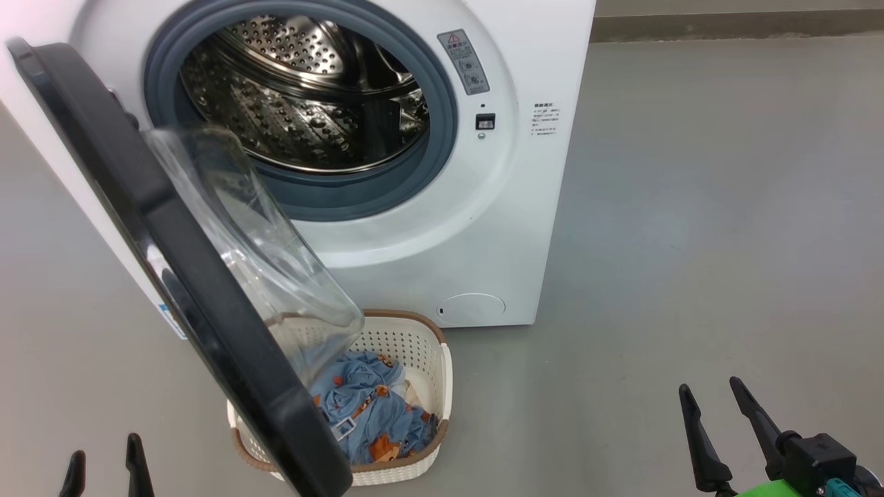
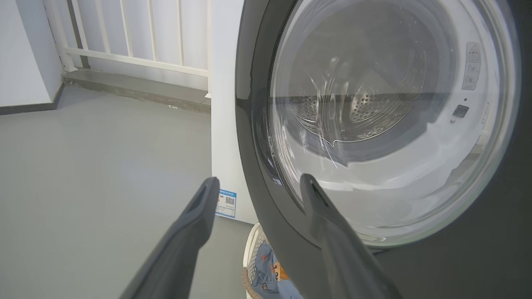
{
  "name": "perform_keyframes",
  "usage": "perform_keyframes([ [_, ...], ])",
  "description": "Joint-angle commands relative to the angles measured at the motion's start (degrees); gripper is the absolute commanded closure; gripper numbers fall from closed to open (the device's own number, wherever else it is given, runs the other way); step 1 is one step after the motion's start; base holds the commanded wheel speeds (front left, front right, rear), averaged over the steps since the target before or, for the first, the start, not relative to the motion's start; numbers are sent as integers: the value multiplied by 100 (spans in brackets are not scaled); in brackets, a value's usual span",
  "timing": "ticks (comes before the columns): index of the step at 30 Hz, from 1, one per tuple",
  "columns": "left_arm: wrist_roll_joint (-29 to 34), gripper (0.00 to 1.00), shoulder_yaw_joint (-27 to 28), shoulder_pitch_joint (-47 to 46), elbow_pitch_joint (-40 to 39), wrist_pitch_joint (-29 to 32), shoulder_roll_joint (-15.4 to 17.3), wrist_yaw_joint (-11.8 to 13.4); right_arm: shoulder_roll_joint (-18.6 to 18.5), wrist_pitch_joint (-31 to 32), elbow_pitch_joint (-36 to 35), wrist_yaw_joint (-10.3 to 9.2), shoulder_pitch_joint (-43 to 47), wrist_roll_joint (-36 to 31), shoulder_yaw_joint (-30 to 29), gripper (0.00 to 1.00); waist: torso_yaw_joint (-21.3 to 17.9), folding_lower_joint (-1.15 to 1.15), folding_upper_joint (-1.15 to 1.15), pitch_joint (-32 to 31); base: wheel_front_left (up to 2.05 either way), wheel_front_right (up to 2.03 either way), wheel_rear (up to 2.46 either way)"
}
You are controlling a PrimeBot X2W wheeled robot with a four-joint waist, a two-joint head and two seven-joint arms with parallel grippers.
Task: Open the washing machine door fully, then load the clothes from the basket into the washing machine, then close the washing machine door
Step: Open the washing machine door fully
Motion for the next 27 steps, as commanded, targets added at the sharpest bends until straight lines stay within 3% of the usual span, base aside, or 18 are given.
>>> perform_keyframes([
  [1,45,0,175,-80,-156,-54,122,-17,-95,-68,-107,9,-214,-45,117,0,20,0,0,-3,0,0,0],
  [12,33,2,173,-96,-145,-54,150,-17,-97,-68,12,9,-230,-40,105,0,82,0,0,-42,0,0,0],
  [13,23,45,177,-95,-144,-54,150,-17,-95,-68,21,9,-230,-37,108,0,83,0,0,-46,0,0,0],
  [14,12,100,177,-96,-144,-54,152,-17,-94,-68,27,9,-230,-35,110,0,84,0,0,-49,0,0,0],
  [27,-64,100,610,-168,-311,-54,110,-17,-57,-68,5,9,-170,-9,37,0,127,0,0,-41,0,0,0],
])
